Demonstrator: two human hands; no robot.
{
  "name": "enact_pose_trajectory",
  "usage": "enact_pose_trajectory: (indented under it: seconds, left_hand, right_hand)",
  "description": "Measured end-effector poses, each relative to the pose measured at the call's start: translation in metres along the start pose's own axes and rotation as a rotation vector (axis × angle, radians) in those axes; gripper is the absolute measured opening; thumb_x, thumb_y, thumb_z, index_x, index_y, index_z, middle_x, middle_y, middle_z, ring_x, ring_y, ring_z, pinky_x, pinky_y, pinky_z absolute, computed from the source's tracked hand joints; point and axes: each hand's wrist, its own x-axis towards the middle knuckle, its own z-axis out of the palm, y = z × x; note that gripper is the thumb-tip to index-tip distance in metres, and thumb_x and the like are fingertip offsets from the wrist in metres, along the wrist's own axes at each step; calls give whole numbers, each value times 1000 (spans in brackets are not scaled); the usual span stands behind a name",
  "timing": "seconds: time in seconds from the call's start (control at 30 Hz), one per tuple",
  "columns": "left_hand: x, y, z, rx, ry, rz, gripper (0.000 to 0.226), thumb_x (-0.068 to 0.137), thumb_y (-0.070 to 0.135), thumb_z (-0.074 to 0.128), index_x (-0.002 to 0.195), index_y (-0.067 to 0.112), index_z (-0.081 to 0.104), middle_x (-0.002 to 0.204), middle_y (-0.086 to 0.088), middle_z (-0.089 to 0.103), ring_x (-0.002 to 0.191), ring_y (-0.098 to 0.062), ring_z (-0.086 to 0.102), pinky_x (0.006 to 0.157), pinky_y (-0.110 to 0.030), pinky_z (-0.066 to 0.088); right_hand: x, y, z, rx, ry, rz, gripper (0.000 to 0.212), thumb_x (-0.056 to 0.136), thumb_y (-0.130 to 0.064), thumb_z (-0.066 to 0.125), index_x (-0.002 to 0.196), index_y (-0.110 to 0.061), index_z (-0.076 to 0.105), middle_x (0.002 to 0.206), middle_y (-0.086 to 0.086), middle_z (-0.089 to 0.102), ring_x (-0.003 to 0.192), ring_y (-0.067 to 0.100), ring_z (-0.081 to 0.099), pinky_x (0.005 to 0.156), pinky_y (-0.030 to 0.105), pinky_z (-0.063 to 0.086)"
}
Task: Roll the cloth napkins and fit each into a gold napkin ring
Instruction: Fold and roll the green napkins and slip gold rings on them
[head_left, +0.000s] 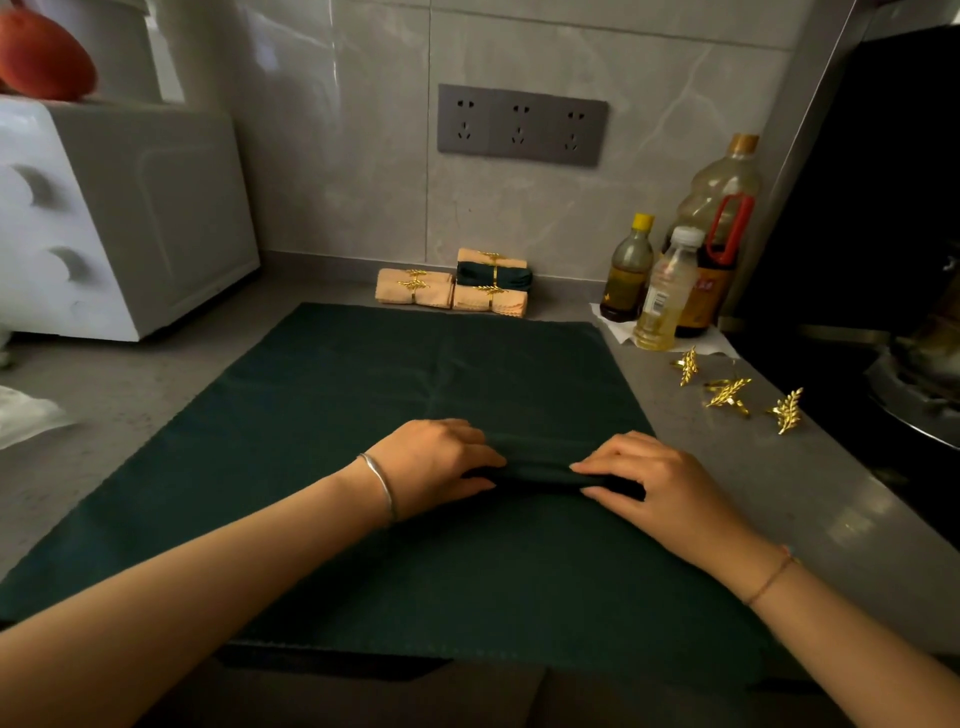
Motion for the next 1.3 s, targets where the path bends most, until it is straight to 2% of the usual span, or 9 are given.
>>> enact_pose_trajectory:
  seconds: [0.13,0.2,0.3,0.43,0.6,0.83,1.0,1.13,1.3]
  left_hand:
    - [-2,-1,-4,-152,10,-161,27,86,36,62,107,21,69,95,0,68,87,-14,64,74,-28,55]
    - [-3,-3,-4,-224,4,-245,29,86,36,63,110,21,68,100,2,67,90,-8,61,83,-23,52]
    - [-1,-5,-7,-396,22,-354,23,82,35,66,101,23,70,97,8,68,82,2,60,79,-10,50]
    - [3,-10,-6,-676,-2,-605,9,78,36,69,85,32,68,86,11,70,76,1,64,71,-13,52]
    - [13,-16,-1,-910,4,-803,13,77,32,72,81,21,66,76,4,69,67,-2,64,64,-14,48]
    - [21,-24,-8,-682,-142,-670,24,85,33,64,106,32,55,83,7,59,73,-5,58,72,-23,49]
    - [32,-9,-7,-295,-98,-308,35,89,37,56,125,37,54,125,16,48,115,-1,42,98,-20,35]
    - [40,-5,8,-387,-95,-301,34,88,36,58,123,34,58,125,11,59,114,-3,53,101,-25,43]
    - [44,-12,15,-535,-106,-371,30,88,29,60,118,28,62,121,8,63,110,-1,56,101,-24,43]
  right_hand:
    - [1,2,0,134,46,94,26,76,-37,67,99,-26,72,89,-13,64,89,0,57,81,14,46]
    - [3,3,-1,211,40,182,22,76,-31,70,99,-30,71,89,-13,65,89,0,58,80,12,45]
    - [8,4,-2,346,4,318,20,78,-25,71,97,-32,71,91,-15,68,89,-4,60,82,9,45]
    - [14,4,-4,466,-2,402,17,79,-20,71,93,-29,71,89,-14,69,81,-9,61,70,5,44]
    - [21,3,-4,598,19,482,13,80,-13,70,90,-21,71,87,-4,70,74,-7,62,68,5,45]
    - [40,9,-13,600,-165,633,11,80,-18,71,90,-22,70,87,-3,70,77,2,63,62,8,44]
    - [49,11,-16,553,-224,689,7,79,-22,73,85,-25,70,81,-4,68,71,7,54,62,16,41]
    - [49,8,-16,554,-214,716,6,79,-23,73,84,-25,70,81,-4,67,70,7,52,62,17,40]
    - [37,3,-6,526,-36,614,10,82,-21,70,89,-28,69,87,-12,66,77,3,57,62,9,41]
